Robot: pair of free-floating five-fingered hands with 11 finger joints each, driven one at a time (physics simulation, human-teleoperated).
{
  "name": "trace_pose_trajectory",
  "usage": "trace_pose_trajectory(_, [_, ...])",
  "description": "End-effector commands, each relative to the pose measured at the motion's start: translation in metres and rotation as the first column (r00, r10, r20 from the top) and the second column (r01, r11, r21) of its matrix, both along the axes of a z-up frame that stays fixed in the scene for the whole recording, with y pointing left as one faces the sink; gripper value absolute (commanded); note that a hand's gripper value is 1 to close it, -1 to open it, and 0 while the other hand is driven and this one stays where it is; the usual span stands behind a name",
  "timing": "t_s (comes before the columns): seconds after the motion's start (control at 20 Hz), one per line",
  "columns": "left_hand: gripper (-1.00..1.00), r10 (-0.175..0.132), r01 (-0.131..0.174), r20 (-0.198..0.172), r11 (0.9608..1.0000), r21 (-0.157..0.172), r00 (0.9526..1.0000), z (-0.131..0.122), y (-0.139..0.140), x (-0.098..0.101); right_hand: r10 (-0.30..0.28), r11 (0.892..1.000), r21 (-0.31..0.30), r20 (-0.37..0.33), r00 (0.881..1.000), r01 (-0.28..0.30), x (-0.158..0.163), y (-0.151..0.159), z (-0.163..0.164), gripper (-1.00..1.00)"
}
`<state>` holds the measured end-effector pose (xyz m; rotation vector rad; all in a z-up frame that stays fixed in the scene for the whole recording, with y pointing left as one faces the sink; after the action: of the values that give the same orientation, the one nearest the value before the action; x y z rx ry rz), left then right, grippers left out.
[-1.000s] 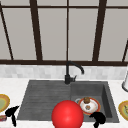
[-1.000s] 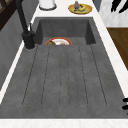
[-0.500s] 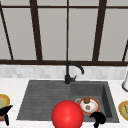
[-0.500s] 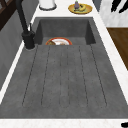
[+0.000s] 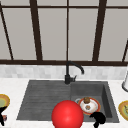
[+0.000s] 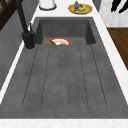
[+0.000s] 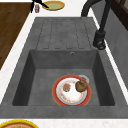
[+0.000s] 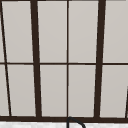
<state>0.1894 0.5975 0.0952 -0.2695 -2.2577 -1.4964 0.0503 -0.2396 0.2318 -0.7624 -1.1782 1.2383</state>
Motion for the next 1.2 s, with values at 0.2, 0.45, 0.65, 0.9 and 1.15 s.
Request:
trace_pose_trajectory(0.2, [-1.00, -0.065, 0.065, 0.002, 0.9978, 0.015, 0.9979, -0.024, 0.002, -0.003, 0.000, 1.000, 0.000, 0.000, 1.000, 0.000, 0.000, 0.000, 0.000, 0.00])
trace_pose_trajectory(0.45, [-1.00, -0.076, 0.077, 0.028, 0.9969, -0.019, 0.9967, 0.017, 0.010, -0.032, 0.000, 1.000, 0.000, 0.000, 1.000, 0.000, 0.000, 0.000, 0.000, 0.00])
trace_pose_trajectory(0.65, [-1.00, -0.046, 0.046, 0.020, 0.9989, -0.002, 0.9987, 0.053, 0.009, -0.060, 0.000, 1.000, 0.000, 0.000, 1.000, 0.000, 0.000, 0.000, 0.000, 0.00])
trace_pose_trajectory(0.9, [-1.00, -0.031, 0.031, -0.007, 0.9993, 0.019, 0.9995, 0.058, -0.004, -0.082, 0.000, 1.000, 0.000, 0.000, 1.000, 0.000, 0.000, 0.000, 0.000, 0.00])
trace_pose_trajectory(1.15, [-1.00, -0.077, 0.077, -0.024, 0.9971, -0.005, 0.9968, 0.053, -0.017, -0.097, 0.000, 1.000, 0.000, 0.000, 1.000, 0.000, 0.000, 0.000, 0.000, 0.00])
